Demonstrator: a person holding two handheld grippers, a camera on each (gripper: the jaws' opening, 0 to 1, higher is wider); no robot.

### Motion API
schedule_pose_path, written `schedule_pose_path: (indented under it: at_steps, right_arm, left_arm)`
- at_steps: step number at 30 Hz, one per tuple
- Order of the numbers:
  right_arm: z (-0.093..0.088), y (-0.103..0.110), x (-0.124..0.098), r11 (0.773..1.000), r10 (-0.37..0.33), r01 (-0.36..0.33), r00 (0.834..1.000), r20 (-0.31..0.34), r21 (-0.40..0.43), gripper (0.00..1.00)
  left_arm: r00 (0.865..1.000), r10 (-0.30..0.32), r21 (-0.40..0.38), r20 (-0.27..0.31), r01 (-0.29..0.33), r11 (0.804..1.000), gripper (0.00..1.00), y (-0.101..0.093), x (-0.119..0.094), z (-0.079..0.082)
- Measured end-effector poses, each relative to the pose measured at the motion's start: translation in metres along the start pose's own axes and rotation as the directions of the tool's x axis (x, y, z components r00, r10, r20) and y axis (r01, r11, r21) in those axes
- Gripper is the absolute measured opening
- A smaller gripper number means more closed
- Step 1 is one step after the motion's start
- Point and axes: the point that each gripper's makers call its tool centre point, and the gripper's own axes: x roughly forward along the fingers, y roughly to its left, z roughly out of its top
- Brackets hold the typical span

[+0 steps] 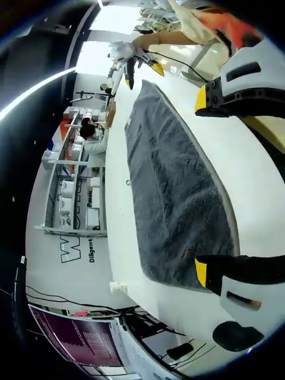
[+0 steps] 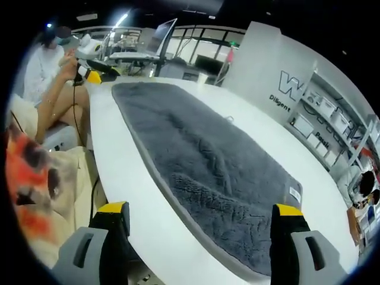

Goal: Open the folded towel by lifting each exposed corner and separating the folded layers until the towel lies flat within the target outline without major curled edges

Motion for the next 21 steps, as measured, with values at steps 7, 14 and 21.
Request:
schedule_pose_path:
  at_steps: [7, 14, 21]
  right_arm:
    - [0.01, -0.014, -0.005, 0.999, -0.013, 0.009, 0.996, 0.085, 0.049, 0.99]
    - [0.014, -0.028, -0.011, 0.993, -0.023, 0.006, 0.989, 0.146, 0.115, 0.97]
    - [0.003, -0.055, -0.01, 0.978, -0.099, 0.068, 0.983, 0.153, 0.197, 0.87]
  left_arm:
    - [1.0, -0.012, 0.001, 0.005, 0.012, 1.0, 0.95, 0.002, 0.001, 0.004]
    - [1.0, -0.005, -0.013, -0.017, 0.005, 1.0, 0.94, 0.015, 0.002, -0.001]
    - [1.0, 0.029, -0.034, -0.012, -0.029, 0.999, 0.91, 0.028, 0.002, -0.005]
